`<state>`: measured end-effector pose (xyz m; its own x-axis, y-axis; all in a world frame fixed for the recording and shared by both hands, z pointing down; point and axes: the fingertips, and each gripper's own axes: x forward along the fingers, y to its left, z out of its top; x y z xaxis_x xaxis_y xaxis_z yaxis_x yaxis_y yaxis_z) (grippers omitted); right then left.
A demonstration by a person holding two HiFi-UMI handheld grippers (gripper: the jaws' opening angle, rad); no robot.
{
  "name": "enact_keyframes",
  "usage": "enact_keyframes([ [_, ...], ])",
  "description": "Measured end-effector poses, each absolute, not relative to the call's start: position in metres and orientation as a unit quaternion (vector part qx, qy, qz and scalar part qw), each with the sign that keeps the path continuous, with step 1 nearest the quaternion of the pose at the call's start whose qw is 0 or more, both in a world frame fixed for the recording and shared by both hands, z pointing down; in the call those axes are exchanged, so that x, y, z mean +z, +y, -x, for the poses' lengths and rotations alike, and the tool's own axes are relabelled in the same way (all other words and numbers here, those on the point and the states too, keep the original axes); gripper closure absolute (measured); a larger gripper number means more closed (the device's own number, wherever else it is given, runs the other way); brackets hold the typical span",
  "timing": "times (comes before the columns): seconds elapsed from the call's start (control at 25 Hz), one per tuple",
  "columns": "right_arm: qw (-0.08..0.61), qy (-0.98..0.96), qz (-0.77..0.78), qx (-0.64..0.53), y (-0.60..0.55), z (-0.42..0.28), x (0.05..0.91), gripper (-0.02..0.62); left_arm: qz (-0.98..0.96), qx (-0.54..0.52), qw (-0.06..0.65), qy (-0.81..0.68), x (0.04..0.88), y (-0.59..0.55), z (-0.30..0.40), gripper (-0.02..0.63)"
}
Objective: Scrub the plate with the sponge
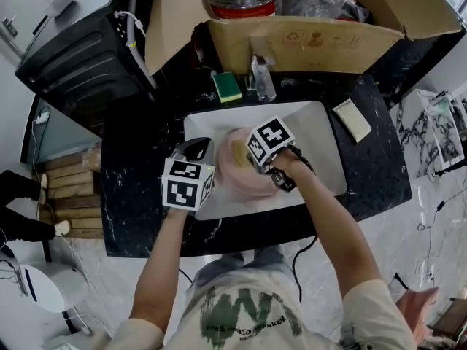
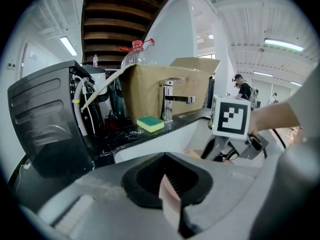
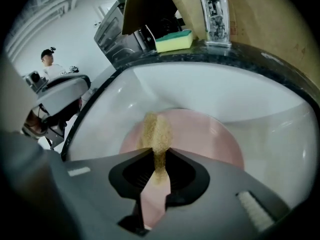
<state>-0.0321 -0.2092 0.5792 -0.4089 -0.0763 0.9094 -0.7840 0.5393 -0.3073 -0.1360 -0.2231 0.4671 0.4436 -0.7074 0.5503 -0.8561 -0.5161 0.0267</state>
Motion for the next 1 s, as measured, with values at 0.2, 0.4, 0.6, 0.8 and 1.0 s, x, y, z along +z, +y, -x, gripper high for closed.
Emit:
enact_keyframes([
  [0.2,0.439,-0.748,-0.275,0.415,-0.2,0.054,0.586,0.532,-0.836,0.244,0.152,-0.467,0.467,-0.221,0.138,0.601],
  [0.4,0.43,-0.742,-0.269,0.437,-0.195,0.067,0.595,0.532,-0.836,0.244,0.152,-0.467,0.466,-0.221,0.142,0.601],
  [0.6,0.445,-0.733,-0.276,0.434,-0.191,0.069,0.607,0.532,-0.836,0.245,0.154,-0.467,0.468,-0.22,0.145,0.601],
  [0.8,0.452,-0.73,-0.281,0.43,-0.192,0.07,0.611,0.532,-0.835,0.243,0.155,-0.468,0.469,-0.221,0.148,0.601],
  [1.0,0.457,-0.729,-0.279,0.426,-0.19,0.07,0.612,0.532,-0.836,0.242,0.155,-0.468,0.469,-0.221,0.148,0.601],
])
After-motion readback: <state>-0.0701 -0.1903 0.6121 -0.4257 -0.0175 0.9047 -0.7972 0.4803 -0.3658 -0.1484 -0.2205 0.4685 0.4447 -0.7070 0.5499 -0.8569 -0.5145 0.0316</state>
